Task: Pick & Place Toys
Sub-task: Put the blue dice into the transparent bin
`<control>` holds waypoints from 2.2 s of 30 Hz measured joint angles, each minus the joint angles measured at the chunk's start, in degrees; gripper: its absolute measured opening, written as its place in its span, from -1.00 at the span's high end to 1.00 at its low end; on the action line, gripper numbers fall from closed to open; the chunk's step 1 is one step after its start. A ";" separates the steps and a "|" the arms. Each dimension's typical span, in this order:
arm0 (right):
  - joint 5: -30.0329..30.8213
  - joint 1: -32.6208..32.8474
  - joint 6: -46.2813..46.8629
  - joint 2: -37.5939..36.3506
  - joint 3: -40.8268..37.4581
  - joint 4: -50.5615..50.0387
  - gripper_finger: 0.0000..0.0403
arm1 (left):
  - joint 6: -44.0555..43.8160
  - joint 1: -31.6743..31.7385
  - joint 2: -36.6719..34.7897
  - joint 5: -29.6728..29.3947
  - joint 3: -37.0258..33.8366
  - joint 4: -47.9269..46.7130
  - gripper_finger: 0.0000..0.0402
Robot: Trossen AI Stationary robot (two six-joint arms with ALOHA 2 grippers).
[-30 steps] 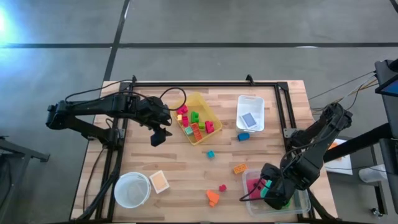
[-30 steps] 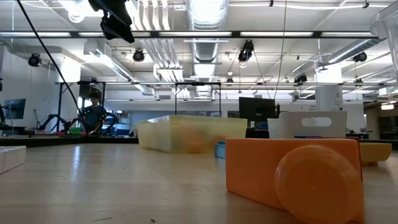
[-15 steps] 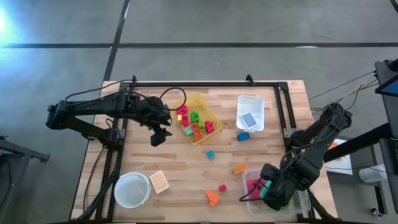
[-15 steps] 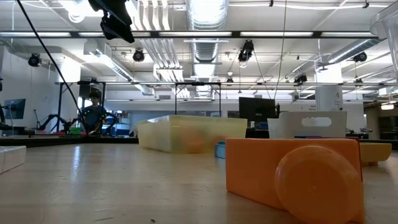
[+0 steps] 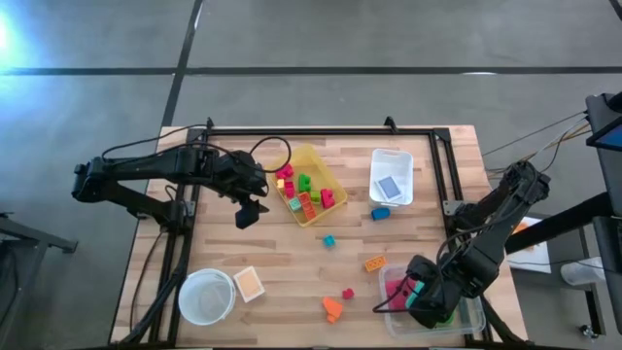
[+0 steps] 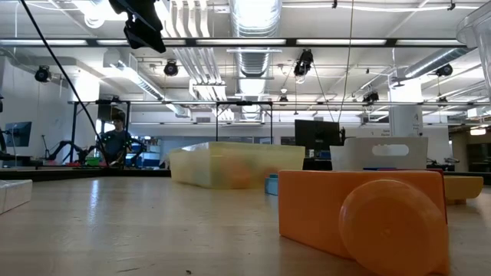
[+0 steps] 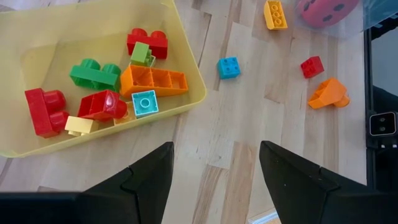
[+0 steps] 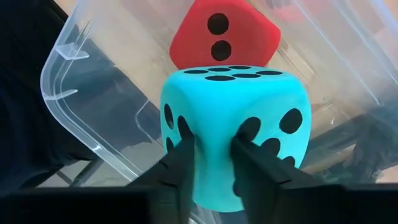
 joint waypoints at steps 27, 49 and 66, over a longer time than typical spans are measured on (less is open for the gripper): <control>-0.15 -0.02 0.60 0.28 -0.28 -4.81 -0.47 | -0.11 0.02 -0.01 0.00 0.00 0.00 -0.20; -0.28 -0.04 0.39 0.13 -0.39 -5.56 -0.47 | -0.07 0.07 -0.01 0.01 0.00 0.00 -0.20; -0.38 -0.04 0.43 -0.25 -0.10 -8.95 -0.47 | -0.05 0.07 0.00 0.01 -0.02 0.00 -0.20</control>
